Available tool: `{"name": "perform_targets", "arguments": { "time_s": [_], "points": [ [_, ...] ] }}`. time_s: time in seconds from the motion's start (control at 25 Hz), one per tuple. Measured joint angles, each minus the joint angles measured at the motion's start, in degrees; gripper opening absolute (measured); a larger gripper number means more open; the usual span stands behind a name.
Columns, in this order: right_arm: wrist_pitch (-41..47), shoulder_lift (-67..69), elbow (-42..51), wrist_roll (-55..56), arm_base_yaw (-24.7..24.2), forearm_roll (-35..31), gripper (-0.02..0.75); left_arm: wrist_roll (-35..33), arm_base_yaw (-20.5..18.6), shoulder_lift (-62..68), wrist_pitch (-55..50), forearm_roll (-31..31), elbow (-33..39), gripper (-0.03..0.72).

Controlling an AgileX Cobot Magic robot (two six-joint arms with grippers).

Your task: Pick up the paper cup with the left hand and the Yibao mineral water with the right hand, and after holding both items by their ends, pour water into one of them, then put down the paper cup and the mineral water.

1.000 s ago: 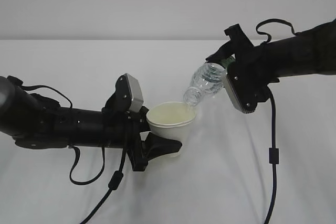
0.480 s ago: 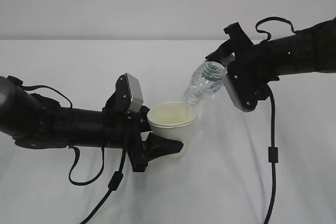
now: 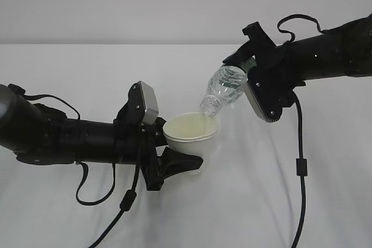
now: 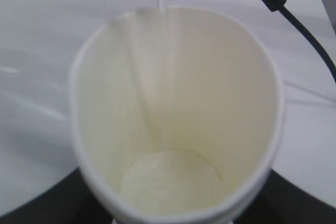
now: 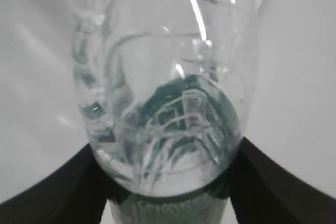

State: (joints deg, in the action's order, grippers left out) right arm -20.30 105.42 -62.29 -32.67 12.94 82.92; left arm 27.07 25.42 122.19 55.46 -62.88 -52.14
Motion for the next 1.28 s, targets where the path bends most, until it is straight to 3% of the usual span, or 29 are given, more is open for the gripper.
{"name": "perform_targets", "arguments": {
  "time_s": [1.28],
  "points": [
    [0.44, 0.00, -1.02, 0.00, 0.13, 0.34, 0.489, 0.00, 0.00, 0.00, 0.00, 0.00, 0.00, 0.409]
  ]
}}
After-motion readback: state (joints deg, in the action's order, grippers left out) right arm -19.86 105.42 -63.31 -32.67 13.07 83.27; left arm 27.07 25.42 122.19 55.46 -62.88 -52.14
